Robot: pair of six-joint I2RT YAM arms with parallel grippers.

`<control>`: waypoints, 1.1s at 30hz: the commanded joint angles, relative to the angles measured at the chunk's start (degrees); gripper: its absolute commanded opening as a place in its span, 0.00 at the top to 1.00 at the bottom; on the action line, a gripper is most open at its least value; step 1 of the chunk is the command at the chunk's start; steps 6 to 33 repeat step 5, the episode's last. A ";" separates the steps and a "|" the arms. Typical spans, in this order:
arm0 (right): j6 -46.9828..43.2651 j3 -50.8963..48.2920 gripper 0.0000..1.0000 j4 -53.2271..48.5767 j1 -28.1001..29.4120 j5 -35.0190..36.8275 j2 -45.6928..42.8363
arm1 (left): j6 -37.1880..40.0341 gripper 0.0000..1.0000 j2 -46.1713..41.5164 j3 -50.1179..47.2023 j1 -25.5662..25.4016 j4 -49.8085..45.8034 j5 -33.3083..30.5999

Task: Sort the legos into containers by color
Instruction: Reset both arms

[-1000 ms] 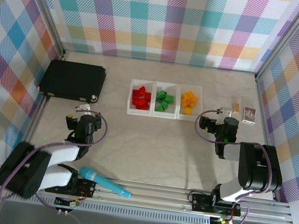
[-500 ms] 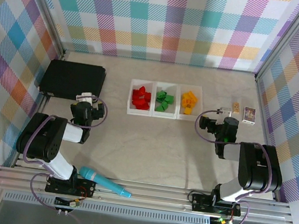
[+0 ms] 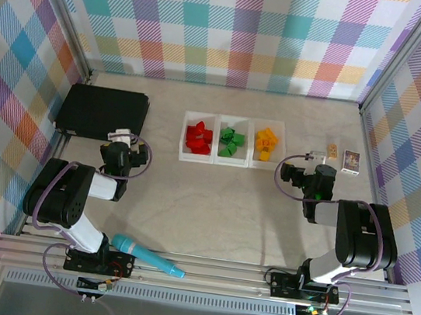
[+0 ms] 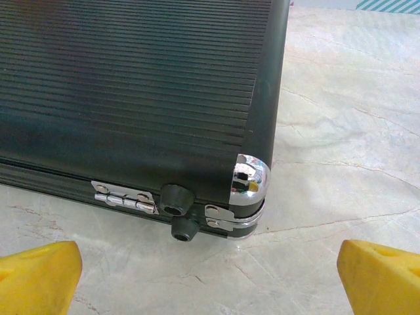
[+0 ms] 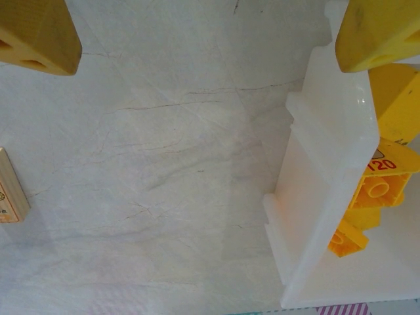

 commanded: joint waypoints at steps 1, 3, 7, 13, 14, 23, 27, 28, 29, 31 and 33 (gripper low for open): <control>-0.47 1.32 0.01 1.24 -0.40 -1.33 -0.33 | -0.05 0.00 -0.19 0.97 -0.15 1.46 0.90; -0.53 1.14 0.01 1.50 -0.39 -1.39 -0.42 | -0.05 0.00 -0.19 0.91 -0.17 1.46 0.87; -0.63 0.99 0.01 1.73 -0.38 -1.43 -0.50 | -0.05 0.01 -0.18 0.98 -0.15 1.46 0.90; -0.63 0.99 0.01 1.73 -0.38 -1.43 -0.50 | -0.05 0.01 -0.18 0.98 -0.15 1.46 0.90; -0.63 0.99 0.01 1.73 -0.38 -1.43 -0.50 | -0.05 0.01 -0.18 0.98 -0.15 1.46 0.90; -0.63 0.99 0.01 1.73 -0.38 -1.43 -0.50 | -0.05 0.01 -0.18 0.98 -0.15 1.46 0.90; -0.63 0.99 0.01 1.73 -0.38 -1.43 -0.50 | -0.05 0.01 -0.18 0.98 -0.15 1.46 0.90; -0.63 0.99 0.01 1.73 -0.38 -1.43 -0.50 | -0.05 0.01 -0.18 0.98 -0.15 1.46 0.90; -0.63 0.99 0.01 1.73 -0.38 -1.43 -0.50 | -0.05 0.01 -0.18 0.98 -0.15 1.46 0.90; -0.63 0.99 0.01 1.73 -0.38 -1.43 -0.50 | -0.05 0.01 -0.18 0.98 -0.15 1.46 0.90; -0.63 0.99 0.01 1.73 -0.38 -1.43 -0.50 | -0.05 0.01 -0.18 0.98 -0.15 1.46 0.90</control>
